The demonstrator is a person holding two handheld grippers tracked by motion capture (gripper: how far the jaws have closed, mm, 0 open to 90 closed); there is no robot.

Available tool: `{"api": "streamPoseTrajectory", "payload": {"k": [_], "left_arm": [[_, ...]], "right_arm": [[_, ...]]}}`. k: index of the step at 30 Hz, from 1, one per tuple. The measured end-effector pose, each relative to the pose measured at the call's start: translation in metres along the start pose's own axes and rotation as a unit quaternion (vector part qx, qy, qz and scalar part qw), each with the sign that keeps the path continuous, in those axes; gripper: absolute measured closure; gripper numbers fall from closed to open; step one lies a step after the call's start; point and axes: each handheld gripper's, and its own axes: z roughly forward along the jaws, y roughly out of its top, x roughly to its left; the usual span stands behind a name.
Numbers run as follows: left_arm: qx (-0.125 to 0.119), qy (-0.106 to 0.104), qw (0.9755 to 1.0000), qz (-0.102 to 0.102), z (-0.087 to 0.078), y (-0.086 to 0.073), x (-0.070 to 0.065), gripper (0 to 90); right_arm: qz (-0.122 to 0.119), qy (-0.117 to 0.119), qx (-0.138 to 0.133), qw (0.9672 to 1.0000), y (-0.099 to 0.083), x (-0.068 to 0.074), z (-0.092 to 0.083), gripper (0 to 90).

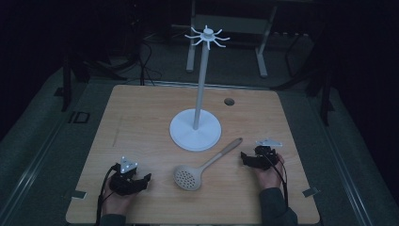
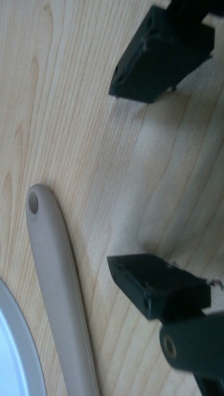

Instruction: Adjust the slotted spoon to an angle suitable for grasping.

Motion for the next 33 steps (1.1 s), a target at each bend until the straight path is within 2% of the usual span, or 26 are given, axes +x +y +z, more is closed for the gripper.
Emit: {"api": "streamPoseTrajectory", "payload": {"k": [2,3,4,5,6,7,12,14,16,18,21,26,33], "left_arm": [[0.001,0.000,1.0000,0.000,0.000,0.000,0.000,35.4],[0.000,0.000,1.0000,0.001,0.000,0.000,0.000,35.4],[0.000,-0.001,1.0000,0.001,0.000,0.000,0.000,35.5],[0.000,-0.001,1.0000,0.001,0.000,0.000,0.000,35.5],[0.000,-0.001,1.0000,0.001,0.000,0.000,0.000,35.5],[-0.001,-0.001,1.0000,0.000,-0.001,0.000,0.001,35.5],[-0.002,-0.001,1.0000,0.000,-0.001,0.000,0.001,35.5],[-0.001,0.000,1.0000,-0.001,-0.001,0.000,0.001,35.4],[-0.001,0.001,1.0000,-0.002,0.000,0.000,0.001,35.5],[0.000,0.001,1.0000,-0.001,0.000,0.000,0.001,35.5],[0.000,0.000,1.0000,-0.001,0.000,0.000,0.001,35.5],[-0.001,0.000,1.0000,-0.001,0.000,0.000,0.001,35.5],[-0.001,-0.001,1.0000,-0.001,0.000,0.000,0.001,35.5]], "right_arm": [[0.003,-0.002,0.002,1.0000,0.000,0.000,0.000,13.9],[0.004,-0.004,0.001,1.0000,0.000,0.000,0.000,19.5],[0.006,-0.007,-0.010,0.9999,-0.001,0.002,-0.003,33.9],[0.006,-0.007,-0.010,0.9999,-0.001,0.002,-0.003,33.9],[0.005,-0.016,-0.023,0.9996,-0.003,0.004,-0.006,33.9],[-0.003,-0.006,-0.034,0.9994,-0.001,0.007,-0.009,44.9],[-0.027,-0.004,-0.053,0.9982,0.008,0.016,-0.019,59.3],[-0.038,0.012,-0.055,0.9977,0.011,0.018,-0.022,66.8],[-0.050,0.015,-0.061,0.9968,0.014,0.020,-0.026,74.5],[-0.046,0.029,-0.062,0.9966,0.020,0.019,-0.027,79.3],[-0.052,0.029,-0.064,0.9962,0.031,0.019,-0.028,87.5],[-0.054,0.026,-0.067,0.9959,0.050,0.017,-0.022,89.9],[-0.043,0.023,-0.054,0.9973,0.066,0.012,-0.001,90.0]]}}
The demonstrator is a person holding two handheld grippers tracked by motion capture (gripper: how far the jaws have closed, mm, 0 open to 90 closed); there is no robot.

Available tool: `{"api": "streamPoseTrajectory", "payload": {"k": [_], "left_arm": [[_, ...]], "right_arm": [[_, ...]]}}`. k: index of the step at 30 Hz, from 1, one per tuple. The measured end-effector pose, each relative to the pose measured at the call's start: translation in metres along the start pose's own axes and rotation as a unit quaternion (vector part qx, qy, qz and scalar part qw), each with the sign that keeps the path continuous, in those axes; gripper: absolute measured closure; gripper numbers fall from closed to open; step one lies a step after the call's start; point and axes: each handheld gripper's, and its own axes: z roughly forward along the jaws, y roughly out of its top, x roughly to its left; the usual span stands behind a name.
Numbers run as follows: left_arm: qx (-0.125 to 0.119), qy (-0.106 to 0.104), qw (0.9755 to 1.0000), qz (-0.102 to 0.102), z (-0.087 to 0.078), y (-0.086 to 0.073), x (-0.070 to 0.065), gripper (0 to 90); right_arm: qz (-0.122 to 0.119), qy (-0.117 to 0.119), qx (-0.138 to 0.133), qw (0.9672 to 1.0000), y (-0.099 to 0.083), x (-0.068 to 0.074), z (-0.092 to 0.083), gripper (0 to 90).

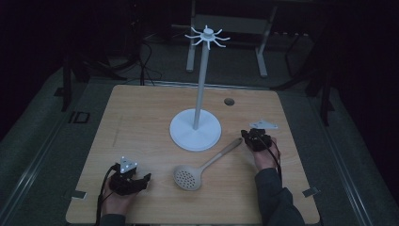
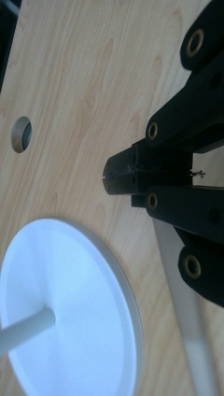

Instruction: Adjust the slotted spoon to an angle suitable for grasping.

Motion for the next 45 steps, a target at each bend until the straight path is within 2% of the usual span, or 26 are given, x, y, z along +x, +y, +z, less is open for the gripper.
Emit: {"api": "streamPoseTrajectory", "payload": {"k": [2,9,14,17,21,34,37,41,45], "left_arm": [[0.000,0.000,1.0000,0.000,0.000,0.000,0.000,35.5],[0.000,0.000,1.0000,0.000,0.000,0.000,0.000,35.5],[-0.001,0.000,1.0000,-0.001,0.000,0.000,0.000,35.5],[-0.001,0.000,1.0000,-0.002,-0.001,0.000,0.000,35.5],[-0.001,0.000,1.0000,-0.002,0.000,0.000,0.001,35.5],[0.000,0.000,1.0000,-0.001,0.000,0.000,0.000,35.5],[0.000,0.001,1.0000,-0.002,0.000,0.000,0.000,35.5],[0.000,0.001,1.0000,-0.002,0.000,0.000,0.000,35.5],[0.000,0.001,1.0000,0.000,0.000,0.000,0.000,35.5]], "right_arm": [[-0.002,-0.002,0.003,1.0000,0.001,-0.001,0.003,90.0],[0.007,-0.009,0.041,0.9991,0.003,-0.014,0.028,90.0],[0.020,-0.010,0.056,0.9982,0.002,-0.017,0.038,90.0],[0.017,-0.011,0.067,0.9975,0.000,-0.017,0.043,90.0],[0.021,0.000,0.079,0.9966,-0.004,-0.019,0.048,90.0],[0.025,0.023,0.089,0.9954,-0.008,-0.024,0.040,90.0],[0.021,0.026,0.093,0.9951,-0.011,-0.022,0.035,90.0],[0.032,0.034,0.090,0.9948,-0.018,-0.022,0.027,90.0],[0.034,0.035,0.087,0.9950,-0.026,-0.017,0.017,90.0]]}}
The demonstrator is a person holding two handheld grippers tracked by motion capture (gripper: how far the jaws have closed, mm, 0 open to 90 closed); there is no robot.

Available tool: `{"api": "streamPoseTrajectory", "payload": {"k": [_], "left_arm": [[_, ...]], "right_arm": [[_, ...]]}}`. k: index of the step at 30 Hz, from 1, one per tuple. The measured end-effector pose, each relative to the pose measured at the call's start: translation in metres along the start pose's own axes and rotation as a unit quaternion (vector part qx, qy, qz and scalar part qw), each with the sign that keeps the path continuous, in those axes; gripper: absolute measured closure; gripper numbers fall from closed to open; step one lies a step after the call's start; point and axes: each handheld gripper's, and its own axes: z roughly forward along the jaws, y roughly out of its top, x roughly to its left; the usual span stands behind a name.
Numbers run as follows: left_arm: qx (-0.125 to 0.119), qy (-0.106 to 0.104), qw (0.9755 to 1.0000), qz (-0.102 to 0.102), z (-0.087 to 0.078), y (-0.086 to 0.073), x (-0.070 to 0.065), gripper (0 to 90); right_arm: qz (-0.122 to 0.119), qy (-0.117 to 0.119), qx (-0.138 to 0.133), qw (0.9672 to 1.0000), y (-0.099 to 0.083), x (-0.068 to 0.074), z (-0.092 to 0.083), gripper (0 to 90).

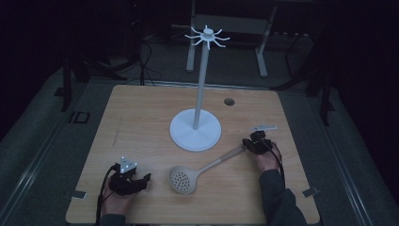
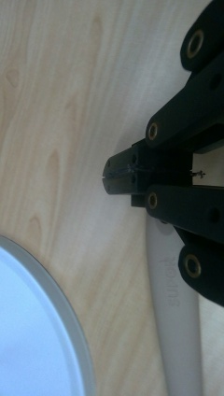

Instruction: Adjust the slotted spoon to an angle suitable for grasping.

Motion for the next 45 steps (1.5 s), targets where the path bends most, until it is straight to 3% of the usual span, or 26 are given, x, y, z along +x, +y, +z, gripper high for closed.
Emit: {"api": "streamPoseTrajectory", "payload": {"k": [9,12,15,19,25,33,39,45], "left_arm": [[-0.013,0.004,0.9999,0.000,-0.003,0.000,0.001,36.1],[-0.014,0.004,0.9999,-0.002,-0.003,0.000,0.001,36.4],[-0.017,0.005,0.9998,-0.002,-0.004,0.000,0.001,36.6],[-0.018,0.005,0.9998,-0.004,-0.004,0.000,0.001,36.7],[-0.025,-0.004,0.9996,-0.010,-0.007,0.001,0.001,37.2],[-0.048,-0.020,0.9984,-0.024,-0.015,0.005,0.000,38.7],[-0.080,-0.030,0.9959,-0.031,-0.027,0.013,-0.002,40.6],[-0.097,-0.038,0.9945,-0.009,-0.036,0.029,-0.012,42.7]], "right_arm": [[-0.008,0.011,-0.016,0.9998,-0.017,0.015,-0.015,90.0],[-0.028,-0.003,-0.023,0.9993,-0.020,0.021,-0.017,90.0],[-0.033,-0.026,-0.026,0.9988,-0.022,0.021,-0.017,90.0],[-0.022,-0.029,-0.020,0.9991,-0.024,0.013,-0.018,90.0],[-0.023,-0.020,-0.011,0.9995,-0.029,0.010,-0.018,90.0],[-0.004,-0.004,-0.025,0.9997,-0.041,0.012,-0.024,90.0],[0.001,0.006,-0.032,0.9995,-0.048,0.025,-0.027,90.0],[-0.018,0.012,-0.031,0.9993,-0.049,0.052,-0.026,90.0]]}}
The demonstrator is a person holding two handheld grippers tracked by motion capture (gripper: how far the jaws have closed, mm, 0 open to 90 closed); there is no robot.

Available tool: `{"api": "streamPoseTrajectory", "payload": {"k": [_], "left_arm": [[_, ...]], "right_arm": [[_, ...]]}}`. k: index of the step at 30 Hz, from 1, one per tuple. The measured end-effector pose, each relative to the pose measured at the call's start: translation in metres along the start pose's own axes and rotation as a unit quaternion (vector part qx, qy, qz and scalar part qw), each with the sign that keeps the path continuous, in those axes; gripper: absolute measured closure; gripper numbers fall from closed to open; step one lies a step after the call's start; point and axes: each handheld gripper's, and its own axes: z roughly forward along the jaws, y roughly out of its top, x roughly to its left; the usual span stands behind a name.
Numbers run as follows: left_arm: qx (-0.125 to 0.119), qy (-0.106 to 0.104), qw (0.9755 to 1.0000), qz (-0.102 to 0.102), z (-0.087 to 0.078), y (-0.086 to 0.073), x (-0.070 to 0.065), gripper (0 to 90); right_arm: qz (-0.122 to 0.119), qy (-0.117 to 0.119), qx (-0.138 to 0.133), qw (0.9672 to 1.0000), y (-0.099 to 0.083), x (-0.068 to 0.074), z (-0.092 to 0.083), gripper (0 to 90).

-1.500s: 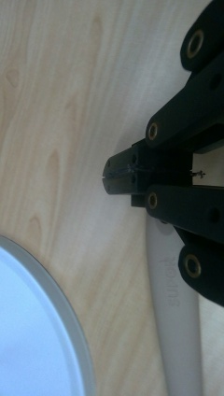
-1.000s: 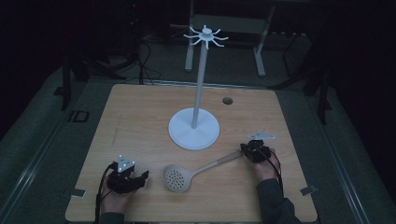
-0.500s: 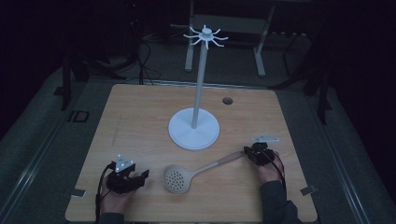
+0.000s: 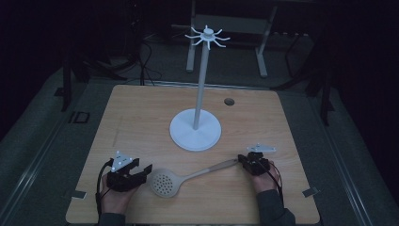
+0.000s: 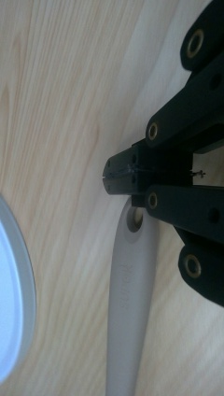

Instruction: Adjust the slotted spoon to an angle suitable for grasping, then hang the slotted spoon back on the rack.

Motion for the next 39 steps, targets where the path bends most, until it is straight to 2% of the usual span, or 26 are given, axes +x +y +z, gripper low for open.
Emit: {"api": "streamPoseTrajectory", "payload": {"k": [4,6,10,13,16,19,23,27,29,34,35,39], "left_arm": [[-0.001,-0.006,0.9999,0.013,-0.001,0.012,-0.007,43.3],[-0.004,-0.012,0.9998,0.013,-0.001,0.017,-0.009,44.4],[0.002,-0.019,0.9997,0.016,0.001,0.024,-0.011,44.6],[0.000,-0.023,0.9996,0.018,0.002,0.030,-0.012,44.6],[0.000,-0.027,0.9995,0.019,0.002,0.035,-0.011,44.6],[0.001,-0.028,0.9993,0.024,0.002,0.039,-0.010,44.5],[-0.001,-0.026,0.9993,0.028,0.001,0.043,-0.010,44.5],[-0.001,-0.032,0.9991,0.027,0.001,0.046,-0.008,44.5],[0.000,-0.033,0.9990,0.031,0.000,0.047,-0.009,44.6],[0.001,-0.034,0.9985,0.044,0.000,0.051,-0.012,45.3],[0.001,-0.034,0.9984,0.046,0.000,0.052,-0.013,46.2],[0.002,-0.039,0.9977,0.055,0.001,0.056,-0.017,48.1]], "right_arm": [[-0.016,-0.001,-0.003,0.9999,-0.001,0.016,0.001,90.0],[-0.013,0.007,-0.005,0.9999,-0.001,0.021,0.002,90.0],[-0.029,0.026,-0.003,0.9992,-0.001,0.034,0.003,90.0],[-0.042,0.031,-0.001,0.9986,-0.002,0.040,0.002,90.0],[-0.041,0.042,0.001,0.9982,-0.004,0.041,0.000,90.0],[-0.034,0.056,-0.010,0.9978,-0.003,0.038,-0.005,89.3],[-0.029,0.049,-0.028,0.9980,-0.002,0.033,-0.015,87.0],[-0.027,0.045,-0.035,0.9980,-0.003,0.028,-0.021,86.6],[-0.025,0.041,-0.046,0.9978,-0.003,0.023,-0.031,85.3],[-0.025,0.036,-0.057,0.9974,-0.005,0.019,-0.042,79.3],[-0.021,0.032,-0.063,0.9973,-0.006,0.017,-0.046,75.5],[-0.014,0.032,-0.067,0.9972,-0.008,0.013,-0.053,71.5]]}}
